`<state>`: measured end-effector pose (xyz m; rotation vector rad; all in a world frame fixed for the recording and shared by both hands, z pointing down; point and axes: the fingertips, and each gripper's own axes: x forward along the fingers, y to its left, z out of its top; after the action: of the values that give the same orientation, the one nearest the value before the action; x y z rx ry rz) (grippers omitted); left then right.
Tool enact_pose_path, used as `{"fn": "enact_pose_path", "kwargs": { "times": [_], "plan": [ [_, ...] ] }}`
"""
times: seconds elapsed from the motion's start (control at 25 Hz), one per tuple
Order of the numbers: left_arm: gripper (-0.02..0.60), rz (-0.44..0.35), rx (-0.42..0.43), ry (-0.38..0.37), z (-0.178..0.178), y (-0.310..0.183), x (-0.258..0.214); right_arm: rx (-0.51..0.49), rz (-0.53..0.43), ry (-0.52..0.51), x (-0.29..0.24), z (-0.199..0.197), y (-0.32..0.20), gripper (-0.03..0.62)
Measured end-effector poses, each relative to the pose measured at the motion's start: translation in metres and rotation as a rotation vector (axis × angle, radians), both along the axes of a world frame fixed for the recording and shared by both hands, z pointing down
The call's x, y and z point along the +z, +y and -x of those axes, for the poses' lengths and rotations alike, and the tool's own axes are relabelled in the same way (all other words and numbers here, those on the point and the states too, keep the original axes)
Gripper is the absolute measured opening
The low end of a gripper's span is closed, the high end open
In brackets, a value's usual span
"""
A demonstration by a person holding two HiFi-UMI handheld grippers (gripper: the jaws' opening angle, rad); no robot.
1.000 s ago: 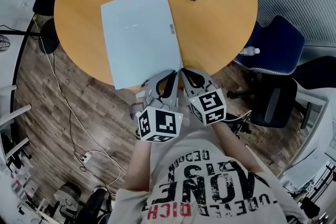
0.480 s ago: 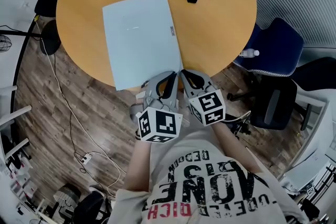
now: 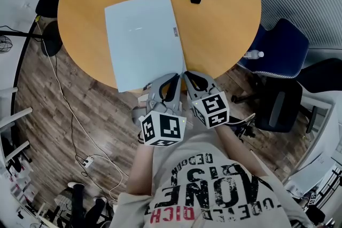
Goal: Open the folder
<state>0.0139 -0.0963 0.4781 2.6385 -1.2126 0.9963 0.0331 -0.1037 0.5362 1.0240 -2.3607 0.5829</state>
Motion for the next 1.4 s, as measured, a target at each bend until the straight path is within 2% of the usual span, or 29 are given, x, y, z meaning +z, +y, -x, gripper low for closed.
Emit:
{"fn": "enact_pose_path", "kwargs": {
  "times": [0.64, 0.8, 1.0, 1.4],
  "plan": [
    [0.012, -0.006, 0.001, 0.013, -0.001, -0.001, -0.004, 0.000, 0.003, 0.001, 0.000, -0.001, -0.001, 0.012],
    [0.015, -0.050, 0.004, 0.021, -0.004, -0.001, -0.019, 0.022, -0.005, 0.009, 0.000, -0.006, -0.005, 0.012],
    [0.014, -0.051, -0.015, 0.064, -0.001, -0.001, -0.025, 0.032, -0.003, 0.011, 0.000, -0.008, -0.007, 0.012],
    [0.014, -0.098, -0.061, 0.080, 0.009, 0.003, -0.050, 0.033, -0.013, 0.038, 0.000, -0.009, -0.006, 0.012]
  ]
}}
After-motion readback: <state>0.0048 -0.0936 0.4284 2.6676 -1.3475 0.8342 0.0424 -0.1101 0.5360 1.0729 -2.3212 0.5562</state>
